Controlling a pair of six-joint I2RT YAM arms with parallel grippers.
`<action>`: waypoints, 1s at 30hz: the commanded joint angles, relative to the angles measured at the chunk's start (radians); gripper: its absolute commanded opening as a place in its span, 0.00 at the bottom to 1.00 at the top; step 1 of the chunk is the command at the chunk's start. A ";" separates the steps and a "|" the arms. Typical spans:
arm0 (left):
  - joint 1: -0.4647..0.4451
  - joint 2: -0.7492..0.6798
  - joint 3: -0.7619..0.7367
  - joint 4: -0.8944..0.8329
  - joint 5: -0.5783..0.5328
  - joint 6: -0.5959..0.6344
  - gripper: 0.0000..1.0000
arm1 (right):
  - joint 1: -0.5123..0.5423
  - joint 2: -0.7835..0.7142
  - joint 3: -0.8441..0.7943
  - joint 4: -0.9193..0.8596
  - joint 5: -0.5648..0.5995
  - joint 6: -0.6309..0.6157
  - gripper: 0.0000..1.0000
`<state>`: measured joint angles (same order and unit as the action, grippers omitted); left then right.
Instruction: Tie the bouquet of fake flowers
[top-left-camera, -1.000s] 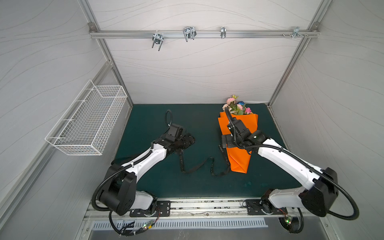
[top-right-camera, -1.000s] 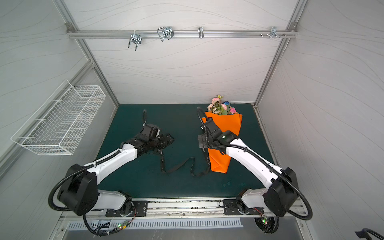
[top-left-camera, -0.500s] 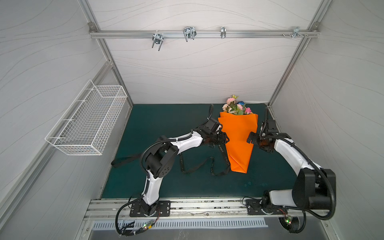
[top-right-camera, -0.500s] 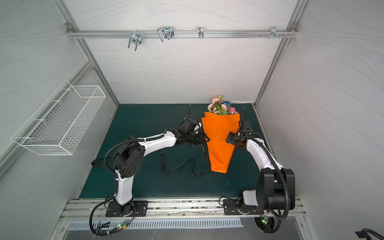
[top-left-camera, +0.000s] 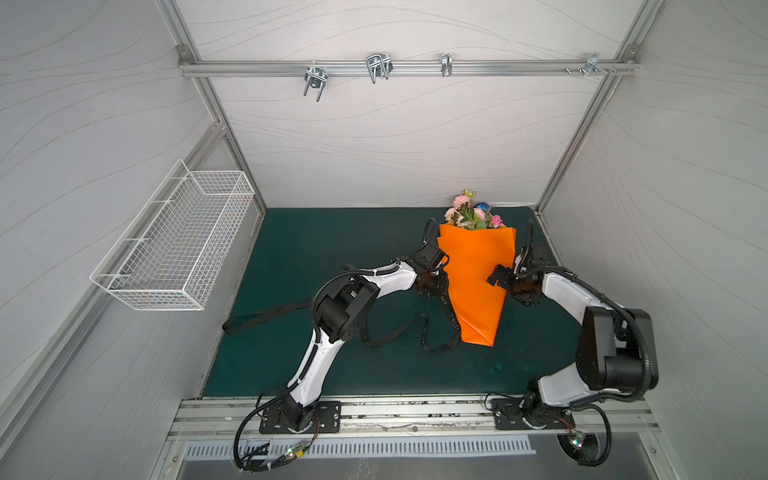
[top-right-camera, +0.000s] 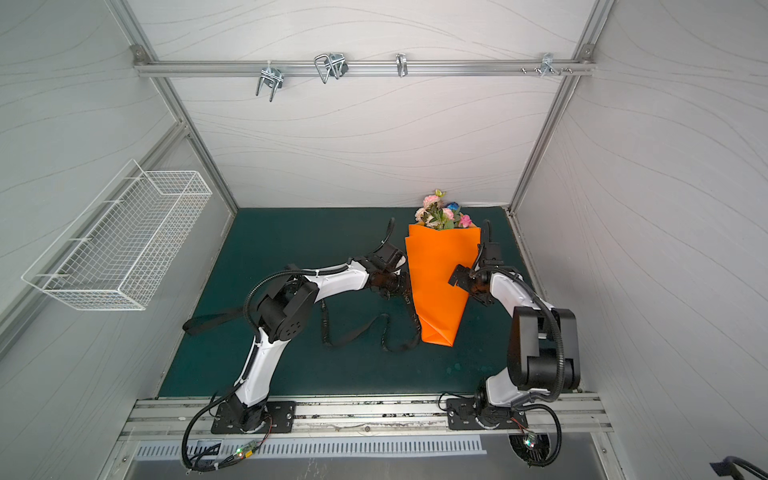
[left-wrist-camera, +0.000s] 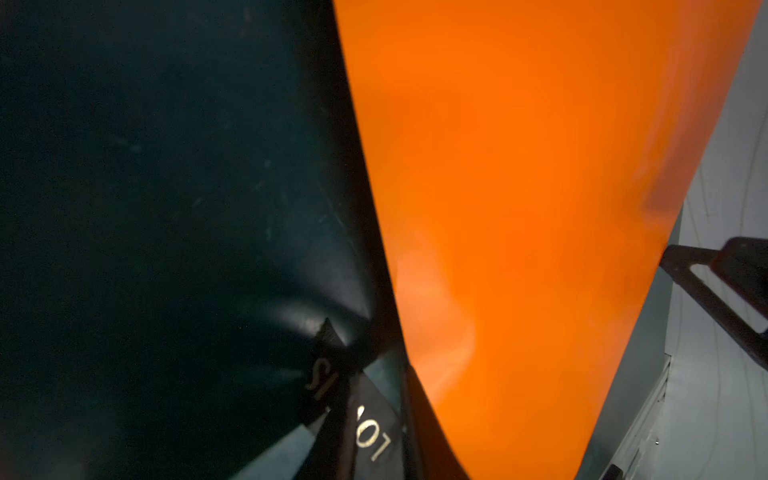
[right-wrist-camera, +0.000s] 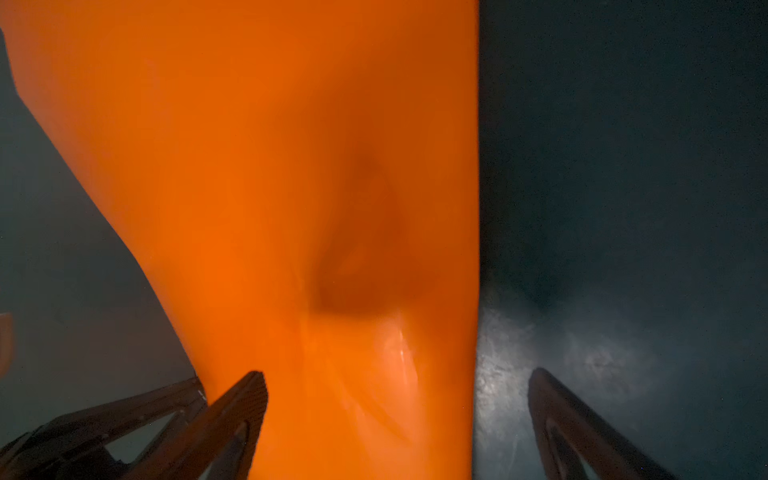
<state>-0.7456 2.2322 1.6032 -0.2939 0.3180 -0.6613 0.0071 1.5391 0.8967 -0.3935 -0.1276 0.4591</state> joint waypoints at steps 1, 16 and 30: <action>-0.005 0.038 0.042 0.000 0.004 -0.003 0.19 | 0.000 0.060 0.025 0.045 -0.072 0.016 0.99; -0.003 -0.105 -0.116 0.010 -0.197 -0.159 0.17 | 0.097 0.122 0.117 -0.023 0.024 -0.014 0.99; -0.008 -0.140 -0.071 0.105 -0.142 -0.095 0.77 | 0.102 0.129 0.126 -0.021 -0.011 -0.016 0.99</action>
<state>-0.7467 2.0396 1.4662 -0.2180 0.1303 -0.7891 0.1062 1.6547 0.9974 -0.3927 -0.1299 0.4519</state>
